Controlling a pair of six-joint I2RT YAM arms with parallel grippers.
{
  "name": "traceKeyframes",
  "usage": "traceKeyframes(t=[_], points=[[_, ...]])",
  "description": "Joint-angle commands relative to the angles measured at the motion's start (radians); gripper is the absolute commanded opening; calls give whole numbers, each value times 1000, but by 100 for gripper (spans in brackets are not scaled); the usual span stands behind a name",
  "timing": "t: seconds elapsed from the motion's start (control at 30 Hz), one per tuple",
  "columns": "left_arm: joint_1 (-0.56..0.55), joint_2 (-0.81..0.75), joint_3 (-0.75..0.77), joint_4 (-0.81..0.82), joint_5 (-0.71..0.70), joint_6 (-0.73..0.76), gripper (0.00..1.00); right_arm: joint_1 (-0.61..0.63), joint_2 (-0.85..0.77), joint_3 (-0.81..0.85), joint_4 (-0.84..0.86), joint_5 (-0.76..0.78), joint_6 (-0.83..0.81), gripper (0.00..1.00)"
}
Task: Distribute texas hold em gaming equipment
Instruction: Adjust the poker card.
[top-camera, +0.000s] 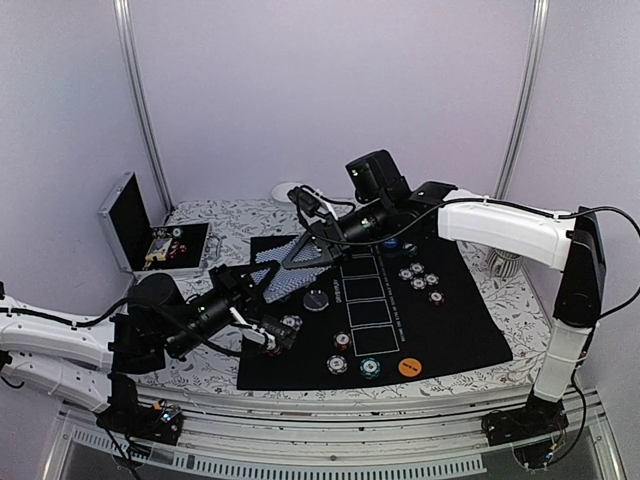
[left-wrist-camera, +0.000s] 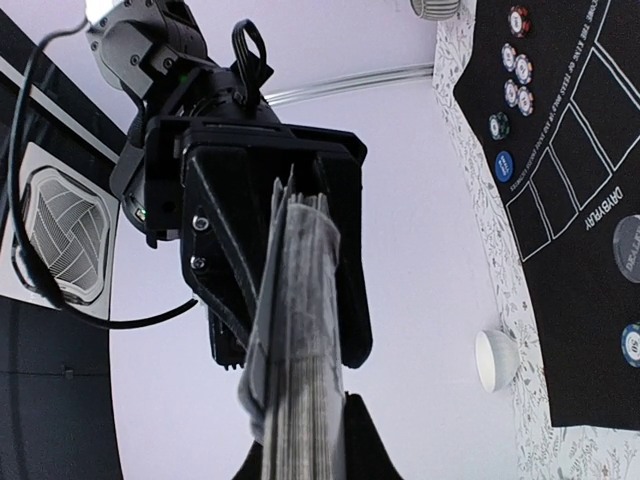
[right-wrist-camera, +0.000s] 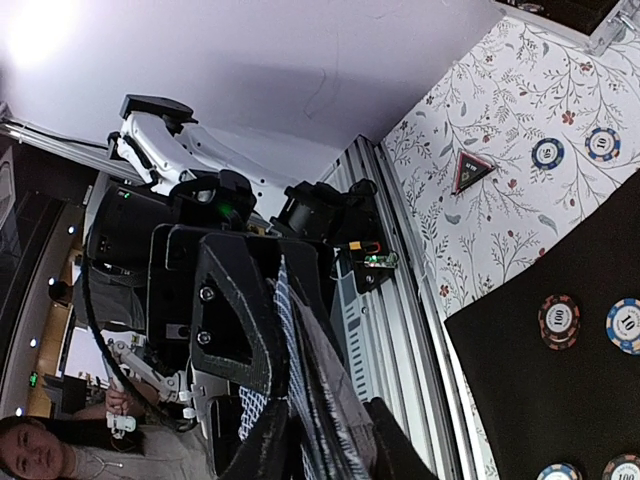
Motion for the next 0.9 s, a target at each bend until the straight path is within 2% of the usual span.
traceKeyframes(t=[0.0,0.13,0.3,0.33,0.4,0.47,0.5,0.53,0.6,0.67,0.77,0.87], points=[[-10,-4,2,83,-39,0,0,3,34,2,10,-64,2,22],[-5,1,0,93,-59,-2,0,3,34,-15,25,-80,11,4],[-3,11,0,117,-68,-12,2,3,33,-22,47,-85,22,2],[-3,13,0,124,-71,-23,14,2,32,-23,50,-80,25,2],[-4,13,4,124,-74,-70,44,-2,28,-28,63,-70,33,2],[-5,11,32,55,-81,-215,67,-11,16,-44,90,-56,52,2],[-5,6,60,-41,-79,-337,85,-17,9,-57,111,-45,65,2],[-6,2,93,-209,-56,-477,97,-24,1,-69,138,-35,77,2],[-5,-6,163,-427,13,-767,98,-33,-9,-91,171,-12,104,2],[-3,-16,214,-575,106,-969,98,-37,-10,-98,186,10,122,2],[14,-18,284,-730,273,-1189,98,-35,-3,-95,191,42,134,2],[88,13,384,-840,444,-1360,98,-31,7,-89,191,57,136,2]])
